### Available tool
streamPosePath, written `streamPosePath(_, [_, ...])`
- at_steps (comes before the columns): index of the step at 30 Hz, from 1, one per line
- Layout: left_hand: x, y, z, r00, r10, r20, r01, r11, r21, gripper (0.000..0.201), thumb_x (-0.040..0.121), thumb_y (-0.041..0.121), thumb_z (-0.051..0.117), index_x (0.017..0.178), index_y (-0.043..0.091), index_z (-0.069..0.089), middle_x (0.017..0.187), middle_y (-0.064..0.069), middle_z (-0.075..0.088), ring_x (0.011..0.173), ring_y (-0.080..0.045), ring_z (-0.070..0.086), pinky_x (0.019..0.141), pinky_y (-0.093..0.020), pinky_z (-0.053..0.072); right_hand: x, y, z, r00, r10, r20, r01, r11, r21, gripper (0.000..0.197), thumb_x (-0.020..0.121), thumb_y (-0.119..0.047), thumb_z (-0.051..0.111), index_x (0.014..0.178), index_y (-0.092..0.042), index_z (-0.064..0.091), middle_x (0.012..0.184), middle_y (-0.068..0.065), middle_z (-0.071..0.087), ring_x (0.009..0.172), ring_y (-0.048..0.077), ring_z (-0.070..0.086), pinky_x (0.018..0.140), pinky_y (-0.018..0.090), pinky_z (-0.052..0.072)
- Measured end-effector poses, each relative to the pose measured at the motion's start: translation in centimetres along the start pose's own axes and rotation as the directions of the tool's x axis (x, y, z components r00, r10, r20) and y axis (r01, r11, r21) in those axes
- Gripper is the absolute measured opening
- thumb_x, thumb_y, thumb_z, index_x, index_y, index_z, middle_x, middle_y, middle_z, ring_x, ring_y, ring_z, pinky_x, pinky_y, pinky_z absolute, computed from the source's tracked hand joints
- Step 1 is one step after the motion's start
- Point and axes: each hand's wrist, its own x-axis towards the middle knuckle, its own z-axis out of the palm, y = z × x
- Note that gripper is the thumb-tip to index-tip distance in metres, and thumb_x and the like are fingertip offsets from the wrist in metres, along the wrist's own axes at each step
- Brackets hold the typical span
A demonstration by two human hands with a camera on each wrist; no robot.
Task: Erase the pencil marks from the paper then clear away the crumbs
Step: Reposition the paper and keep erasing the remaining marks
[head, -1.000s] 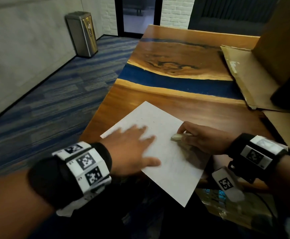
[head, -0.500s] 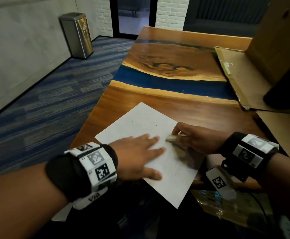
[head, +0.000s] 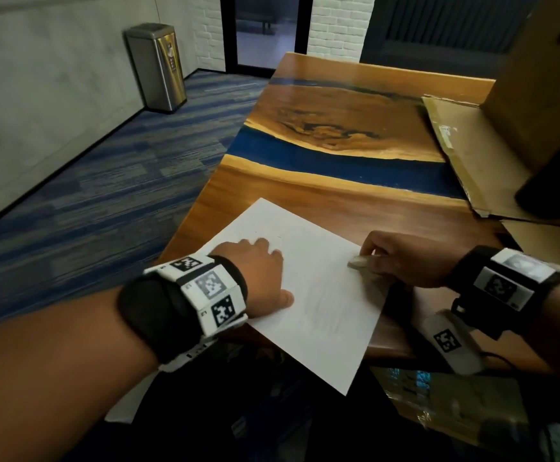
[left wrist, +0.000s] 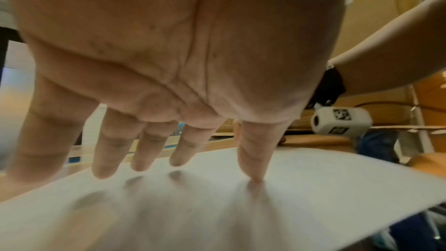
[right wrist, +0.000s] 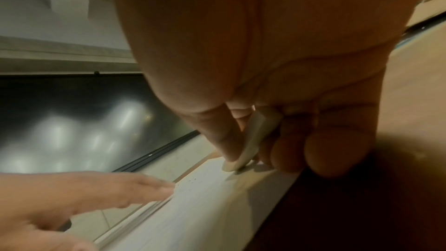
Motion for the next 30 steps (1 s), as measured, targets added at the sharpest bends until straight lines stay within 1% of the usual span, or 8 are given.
streamPosePath(5, [0.2, 3.5, -0.2, 0.919, 0.392, -0.038, -0.393, 0.919, -0.032, 0.084, 0.096, 0.065, 0.042, 0.160, 0.025, 0.005, 0.168, 0.002, -0.005, 0.154, -0.022, -0.002, 0.121, -0.052, 0.018, 0.3, 0.0, 0.4, 0.999, 0.014, 0.041, -0.015, 0.999, 0.031, 0.008, 0.101, -0.031, 0.052, 0.109, -0.028, 0.053, 0.089, -0.004, 0.064, 0.074, 0.010, 0.056, 0.061, 0.021, 0.039])
streamPosePath(8, [1.8, 2.0, -0.5, 0.979, 0.195, 0.067, -0.193, 0.981, -0.038, 0.097, 0.086, 0.082, 0.033, 0.160, 0.028, 0.004, 0.168, -0.001, -0.007, 0.153, -0.032, 0.007, 0.117, -0.057, 0.025, 0.2, 0.2, 0.4, 1.000, -0.005, 0.030, 0.003, 0.999, 0.048, 0.018, 0.097, -0.045, 0.056, 0.106, -0.029, 0.054, 0.089, -0.005, 0.064, 0.077, 0.013, 0.056, 0.063, 0.022, 0.037])
streamPosePath(11, [2.6, 0.9, -1.9, 0.999, -0.038, 0.034, 0.039, 0.999, -0.031, 0.097, 0.084, 0.086, 0.029, 0.157, 0.022, 0.022, 0.165, -0.010, 0.018, 0.142, -0.037, 0.035, 0.108, -0.055, 0.038, 0.3, 0.2, 0.5, 0.999, 0.005, 0.031, -0.007, 0.998, 0.055, 0.025, 0.094, -0.052, 0.057, 0.104, -0.029, 0.054, 0.087, -0.007, 0.063, 0.078, 0.012, 0.055, 0.065, 0.023, 0.037])
streamPosePath(16, [3.5, 3.2, -1.0, 0.924, 0.379, -0.039, -0.380, 0.925, -0.003, 0.085, 0.091, 0.075, 0.039, 0.159, 0.037, 0.004, 0.168, 0.005, -0.007, 0.154, -0.023, 0.000, 0.117, -0.062, 0.016, 0.6, 0.5, 0.2, 0.998, -0.011, 0.063, 0.008, 0.999, 0.053, 0.020, 0.095, -0.044, 0.059, 0.104, -0.028, 0.053, 0.091, -0.004, 0.063, 0.081, 0.013, 0.056, 0.069, 0.026, 0.042])
streamPosePath(19, [5.2, 1.0, -1.2, 0.982, 0.191, -0.008, -0.191, 0.981, -0.043, 0.085, 0.091, 0.074, 0.040, 0.159, 0.038, 0.004, 0.168, 0.003, -0.007, 0.154, -0.028, 0.003, 0.116, -0.062, 0.020, 0.6, 0.5, 0.4, 0.998, -0.008, 0.054, 0.004, 0.997, 0.078, 0.020, 0.093, -0.046, 0.062, 0.101, -0.029, 0.053, 0.090, -0.004, 0.064, 0.081, 0.015, 0.056, 0.070, 0.028, 0.044])
streamPosePath(22, [5.7, -1.0, -2.9, 0.997, -0.072, -0.021, 0.071, 0.996, -0.058, 0.070, 0.097, 0.064, 0.038, 0.155, 0.024, 0.031, 0.162, -0.007, 0.028, 0.143, -0.033, 0.035, 0.103, -0.046, 0.037, 0.9, 0.6, 0.7, 0.999, 0.019, 0.038, -0.021, 0.997, 0.075, 0.023, 0.091, -0.052, 0.062, 0.098, -0.032, 0.053, 0.090, -0.004, 0.065, 0.083, 0.015, 0.058, 0.071, 0.030, 0.045])
streamPosePath(27, [5.2, 2.0, -1.7, 0.956, 0.291, -0.026, -0.291, 0.956, -0.024, 0.065, 0.102, 0.057, 0.032, 0.158, 0.027, 0.020, 0.168, 0.003, 0.004, 0.153, -0.023, 0.008, 0.114, -0.062, 0.023, 0.8, 0.4, 0.6, 0.998, 0.027, 0.059, -0.032, 0.995, 0.092, 0.023, 0.093, -0.051, 0.062, 0.101, -0.031, 0.053, 0.093, -0.003, 0.066, 0.086, 0.016, 0.059, 0.070, 0.027, 0.045])
streamPosePath(30, [6.4, 1.1, -1.7, 0.995, 0.074, -0.067, -0.082, 0.988, -0.134, 0.070, 0.100, 0.058, 0.031, 0.159, 0.023, 0.018, 0.168, 0.001, 0.007, 0.152, -0.030, 0.012, 0.114, -0.059, 0.024, 0.8, 0.7, 0.7, 0.999, 0.023, 0.038, -0.026, 0.995, 0.096, 0.028, 0.091, -0.056, 0.059, 0.101, -0.030, 0.053, 0.092, -0.003, 0.066, 0.085, 0.017, 0.059, 0.069, 0.028, 0.044])
